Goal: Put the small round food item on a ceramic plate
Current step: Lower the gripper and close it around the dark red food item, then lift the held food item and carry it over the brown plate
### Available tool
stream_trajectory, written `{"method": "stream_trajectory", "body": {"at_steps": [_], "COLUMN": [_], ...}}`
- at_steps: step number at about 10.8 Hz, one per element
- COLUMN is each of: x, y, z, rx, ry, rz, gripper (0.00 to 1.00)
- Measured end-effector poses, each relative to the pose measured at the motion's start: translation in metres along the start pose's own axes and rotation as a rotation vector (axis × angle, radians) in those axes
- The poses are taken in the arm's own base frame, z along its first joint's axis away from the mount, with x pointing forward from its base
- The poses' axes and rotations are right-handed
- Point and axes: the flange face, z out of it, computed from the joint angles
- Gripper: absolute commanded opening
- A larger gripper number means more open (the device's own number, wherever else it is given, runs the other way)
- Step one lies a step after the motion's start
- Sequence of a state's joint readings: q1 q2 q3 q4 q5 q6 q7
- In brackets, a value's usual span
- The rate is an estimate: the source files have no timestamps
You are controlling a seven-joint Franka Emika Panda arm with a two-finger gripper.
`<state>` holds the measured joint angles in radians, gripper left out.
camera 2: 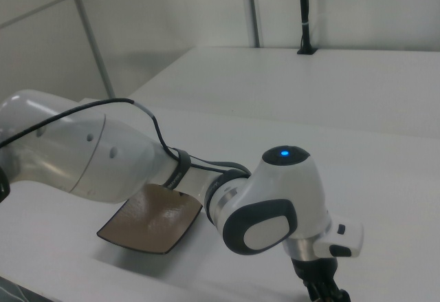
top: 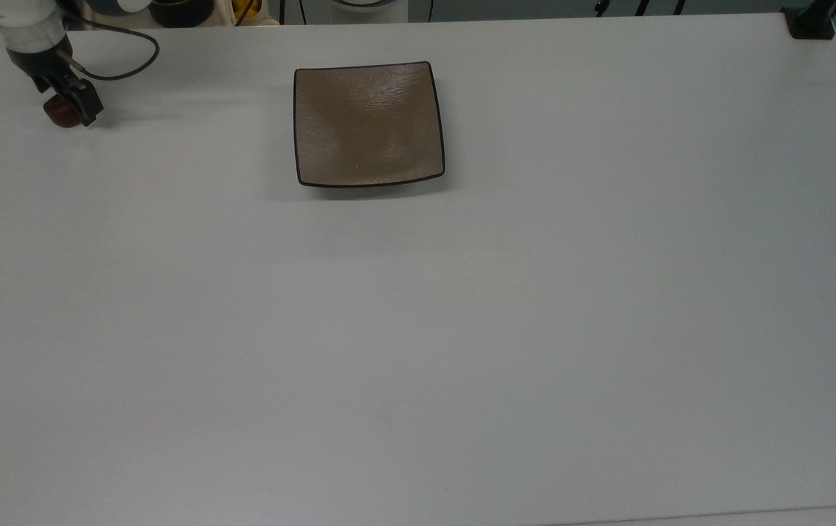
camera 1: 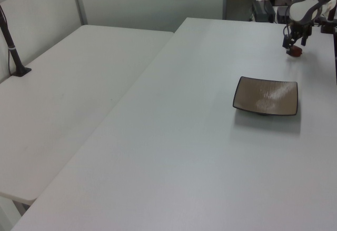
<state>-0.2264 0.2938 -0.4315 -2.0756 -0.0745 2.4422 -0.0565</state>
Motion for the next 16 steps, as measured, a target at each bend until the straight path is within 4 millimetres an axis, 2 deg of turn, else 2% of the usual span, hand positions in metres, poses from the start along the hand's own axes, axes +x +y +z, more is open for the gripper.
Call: {"method": "stream_trajectory", "body": {"at_steps": [2, 3, 9, 11, 14, 16], "x": [0.002, 0.003, 0.007, 0.01, 0.023, 0.025], "y": [-0.008, -0.009, -0.007, -0.009, -0.016, -0.039], "z": [0.01, 0.009, 0.005, -0.002, -0.037, -0.065], "rx": [-0.004, -0.004, -0.004, -0.001, 0.012, 0.037], "ry": [0.004, 0.009, 0.02, -0.032, -0.123, -0.132], "rz": [-0.012, -0.015, -0.012, -0.018, -0.087, -0.142], "gripper": [0.06, 0.05, 0.06, 0.06, 0.09, 0.09]}}
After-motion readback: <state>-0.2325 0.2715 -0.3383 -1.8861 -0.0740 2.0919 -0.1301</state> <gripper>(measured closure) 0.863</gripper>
